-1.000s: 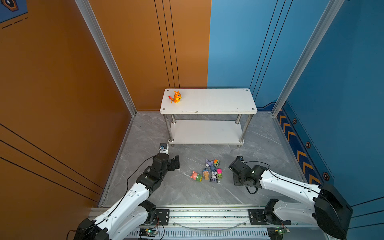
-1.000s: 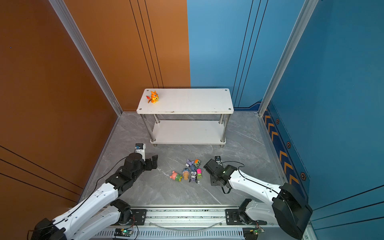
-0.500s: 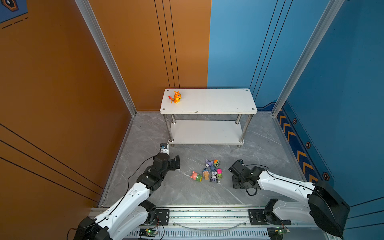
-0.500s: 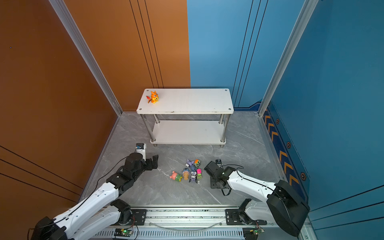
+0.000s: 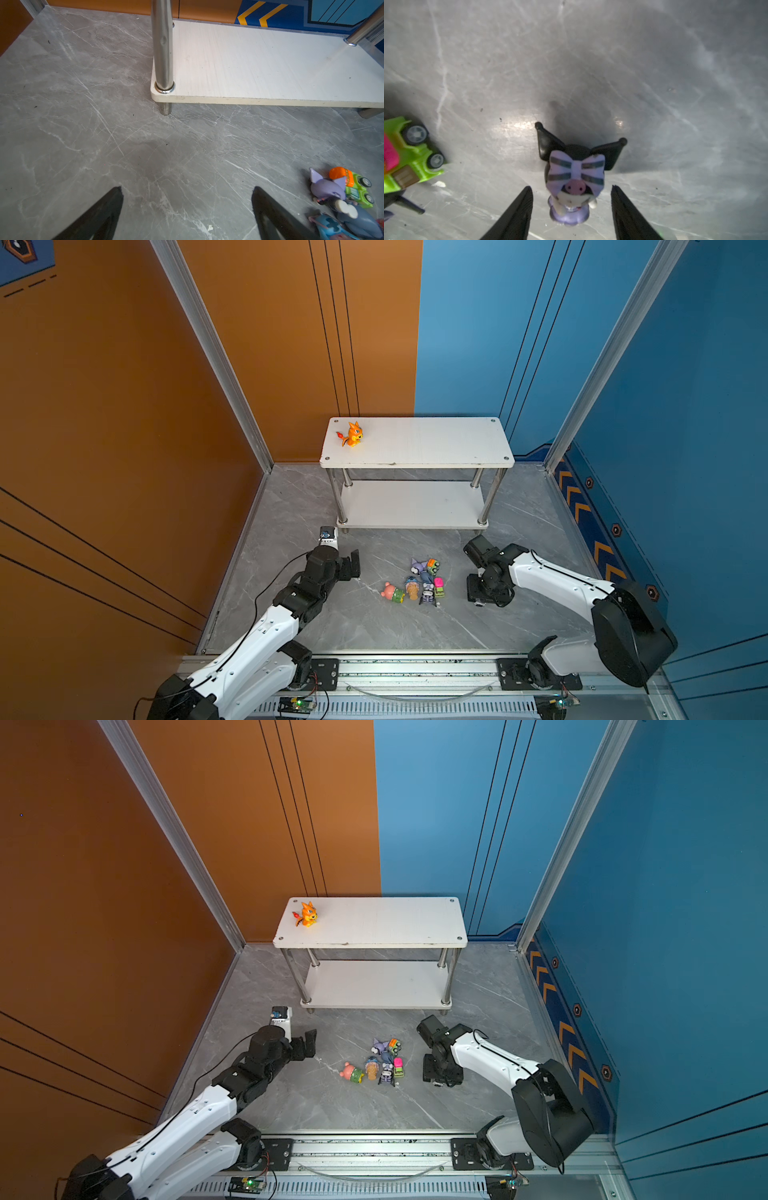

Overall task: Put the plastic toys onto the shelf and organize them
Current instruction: 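Hold the Kuromi figure in the right gripper above the floor beside the pile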

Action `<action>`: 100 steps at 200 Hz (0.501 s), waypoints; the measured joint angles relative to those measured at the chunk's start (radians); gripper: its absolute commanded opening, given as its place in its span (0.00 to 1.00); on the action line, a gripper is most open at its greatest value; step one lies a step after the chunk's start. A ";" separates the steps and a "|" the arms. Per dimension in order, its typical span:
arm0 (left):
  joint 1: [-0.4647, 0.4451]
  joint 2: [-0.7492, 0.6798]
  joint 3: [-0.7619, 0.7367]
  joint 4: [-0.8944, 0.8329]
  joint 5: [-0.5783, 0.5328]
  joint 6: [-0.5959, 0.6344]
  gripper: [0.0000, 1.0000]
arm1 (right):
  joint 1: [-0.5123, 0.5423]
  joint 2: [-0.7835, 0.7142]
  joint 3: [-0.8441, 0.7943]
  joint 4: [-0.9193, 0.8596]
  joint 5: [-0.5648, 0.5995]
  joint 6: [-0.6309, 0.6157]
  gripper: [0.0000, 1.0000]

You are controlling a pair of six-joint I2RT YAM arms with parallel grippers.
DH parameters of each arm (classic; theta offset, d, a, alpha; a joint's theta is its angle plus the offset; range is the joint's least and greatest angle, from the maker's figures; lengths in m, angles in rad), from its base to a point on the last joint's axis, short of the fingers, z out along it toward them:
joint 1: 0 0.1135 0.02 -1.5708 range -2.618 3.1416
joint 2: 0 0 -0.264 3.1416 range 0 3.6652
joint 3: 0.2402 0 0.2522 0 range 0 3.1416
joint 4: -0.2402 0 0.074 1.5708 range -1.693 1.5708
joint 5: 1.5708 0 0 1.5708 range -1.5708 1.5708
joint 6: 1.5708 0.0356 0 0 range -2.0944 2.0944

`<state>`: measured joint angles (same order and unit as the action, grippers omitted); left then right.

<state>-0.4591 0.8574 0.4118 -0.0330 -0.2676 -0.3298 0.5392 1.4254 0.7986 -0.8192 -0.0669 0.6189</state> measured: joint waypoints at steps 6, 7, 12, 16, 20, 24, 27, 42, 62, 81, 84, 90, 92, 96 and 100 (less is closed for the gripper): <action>0.000 -0.005 0.000 0.000 0.000 0.000 0.98 | -0.009 0.015 0.016 -0.008 -0.010 -0.011 0.61; 0.000 -0.005 0.000 0.000 0.000 0.000 0.98 | -0.010 0.017 0.017 -0.009 -0.011 -0.012 0.61; 0.000 -0.010 0.000 0.000 0.000 0.000 0.98 | -0.017 0.029 0.027 -0.011 -0.017 -0.019 0.61; 0.000 -0.013 0.000 0.000 0.000 0.001 0.98 | -0.022 0.039 0.034 -0.014 -0.021 -0.026 0.61; 0.000 -0.015 0.000 0.000 0.000 0.002 0.98 | -0.025 0.045 0.040 -0.017 -0.027 -0.029 0.60; 0.000 -0.019 -0.001 0.000 0.000 0.003 0.98 | -0.029 0.054 0.045 -0.023 -0.032 -0.034 0.60; 0.000 -0.021 -0.002 0.000 0.000 0.004 0.98 | -0.031 0.060 0.048 -0.025 -0.035 -0.037 0.60; 0.000 -0.030 -0.005 0.000 -0.001 0.011 0.98 | -0.041 0.088 0.064 -0.039 -0.039 -0.048 0.59; 0.000 -0.035 -0.011 0.000 0.000 0.015 0.98 | -0.048 0.117 0.080 -0.050 -0.039 -0.063 0.57; 0.001 -0.035 -0.015 -0.001 0.000 0.019 0.98 | -0.052 0.140 0.095 -0.055 -0.038 -0.072 0.51; 0.001 -0.035 -0.016 0.000 0.000 0.019 0.98 | -0.053 0.143 0.097 -0.056 -0.039 -0.073 0.50; 0.001 -0.035 -0.016 0.000 0.000 0.020 0.98 | -0.054 0.149 0.099 -0.056 -0.038 -0.076 0.48; 0.001 -0.035 -0.016 0.000 0.000 0.020 0.98 | -0.055 0.151 0.100 -0.056 -0.039 -0.076 0.48; 0.001 -0.035 -0.017 0.000 0.000 0.023 0.98 | -0.056 0.153 0.100 -0.056 -0.038 -0.078 0.46; 0.001 -0.035 -0.017 0.000 0.000 0.023 0.98 | -0.056 0.156 0.100 -0.056 -0.039 -0.079 0.45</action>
<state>-0.4580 0.8219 0.3946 -0.0330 -0.2680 -0.3069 0.4831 1.5810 0.8986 -0.8757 -0.1055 0.5404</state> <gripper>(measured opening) 0.978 0.489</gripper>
